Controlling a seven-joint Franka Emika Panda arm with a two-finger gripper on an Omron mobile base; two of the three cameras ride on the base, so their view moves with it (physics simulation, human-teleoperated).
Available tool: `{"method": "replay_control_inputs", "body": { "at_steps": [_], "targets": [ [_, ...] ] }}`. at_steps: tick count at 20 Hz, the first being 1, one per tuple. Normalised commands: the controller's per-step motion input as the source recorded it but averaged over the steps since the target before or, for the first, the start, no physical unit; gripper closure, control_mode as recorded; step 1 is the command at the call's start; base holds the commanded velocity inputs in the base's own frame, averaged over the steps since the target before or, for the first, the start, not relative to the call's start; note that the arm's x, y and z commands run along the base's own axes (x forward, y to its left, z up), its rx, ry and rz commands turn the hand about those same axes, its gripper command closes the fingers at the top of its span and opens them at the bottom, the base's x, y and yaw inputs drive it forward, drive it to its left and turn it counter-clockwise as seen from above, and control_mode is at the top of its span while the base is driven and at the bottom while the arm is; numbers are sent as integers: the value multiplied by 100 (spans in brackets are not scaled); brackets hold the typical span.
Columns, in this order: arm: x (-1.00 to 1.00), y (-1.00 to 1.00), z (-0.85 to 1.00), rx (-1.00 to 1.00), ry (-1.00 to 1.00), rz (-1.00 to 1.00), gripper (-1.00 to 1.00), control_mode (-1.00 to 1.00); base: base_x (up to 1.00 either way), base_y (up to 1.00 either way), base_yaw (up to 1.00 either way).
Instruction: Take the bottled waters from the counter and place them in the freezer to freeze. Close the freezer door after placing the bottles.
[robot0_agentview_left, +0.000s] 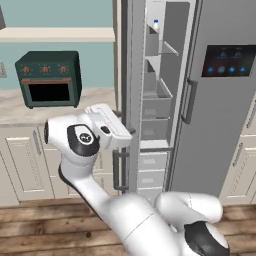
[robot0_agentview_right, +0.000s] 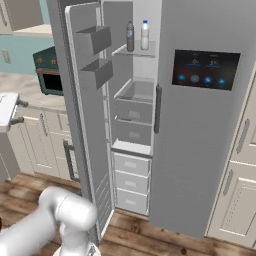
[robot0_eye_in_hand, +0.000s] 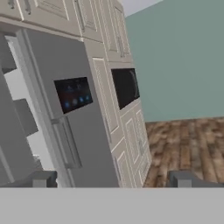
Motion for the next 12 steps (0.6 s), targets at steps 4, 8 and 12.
{"method": "replay_control_inputs", "body": {
  "at_steps": [4,8,12],
  "targets": [
    [74,0,-14,-2,0,-11,-100,-100,0,0,0],
    [88,-1,-21,-3,0,-11,-100,-100,0,0,0],
    [98,-10,-36,0,0,-2,-100,-100,0,0,0]
  ]
}}
